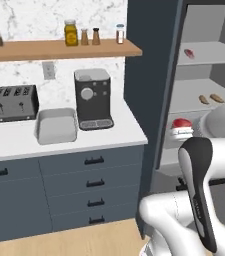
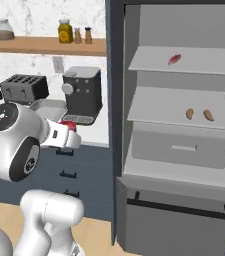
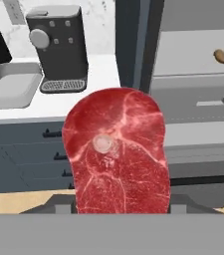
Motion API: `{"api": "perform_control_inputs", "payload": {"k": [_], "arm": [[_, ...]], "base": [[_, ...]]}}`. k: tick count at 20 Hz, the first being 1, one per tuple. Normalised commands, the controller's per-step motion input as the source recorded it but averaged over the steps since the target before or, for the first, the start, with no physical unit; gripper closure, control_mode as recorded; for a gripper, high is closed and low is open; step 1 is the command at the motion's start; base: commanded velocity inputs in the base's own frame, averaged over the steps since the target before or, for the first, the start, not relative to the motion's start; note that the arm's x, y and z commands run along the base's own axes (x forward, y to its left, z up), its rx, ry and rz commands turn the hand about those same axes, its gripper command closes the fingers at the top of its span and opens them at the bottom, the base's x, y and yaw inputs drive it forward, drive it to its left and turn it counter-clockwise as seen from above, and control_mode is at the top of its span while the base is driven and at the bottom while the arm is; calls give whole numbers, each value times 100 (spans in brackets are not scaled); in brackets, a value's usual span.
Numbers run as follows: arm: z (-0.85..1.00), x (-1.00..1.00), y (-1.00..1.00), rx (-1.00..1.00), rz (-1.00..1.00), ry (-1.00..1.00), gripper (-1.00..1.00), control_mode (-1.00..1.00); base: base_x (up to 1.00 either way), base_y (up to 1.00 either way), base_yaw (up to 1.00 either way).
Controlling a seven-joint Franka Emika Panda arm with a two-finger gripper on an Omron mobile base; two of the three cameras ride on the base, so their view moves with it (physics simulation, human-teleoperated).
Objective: Place one sweet potato and one steak in each tupperware on the nearby counter, to pack two identical lunches.
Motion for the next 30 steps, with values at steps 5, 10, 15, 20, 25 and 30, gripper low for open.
{"api": "perform_control_inputs", "payload": {"k": [5,10,15,20,25,30], "arm": [[0,0,0,0,0,0,100,100],[0,0,0,0,0,0,100,100],[0,0,0,0,0,0,100,100],[0,0,0,0,0,0,100,100],[0,0,0,0,0,0,100,100],[0,0,0,0,0,0,100,100]], "base": [[3,100,0],[51,100,0],[58,100,0],[42,100,0],[28,100,0],[47,83,0]]}}
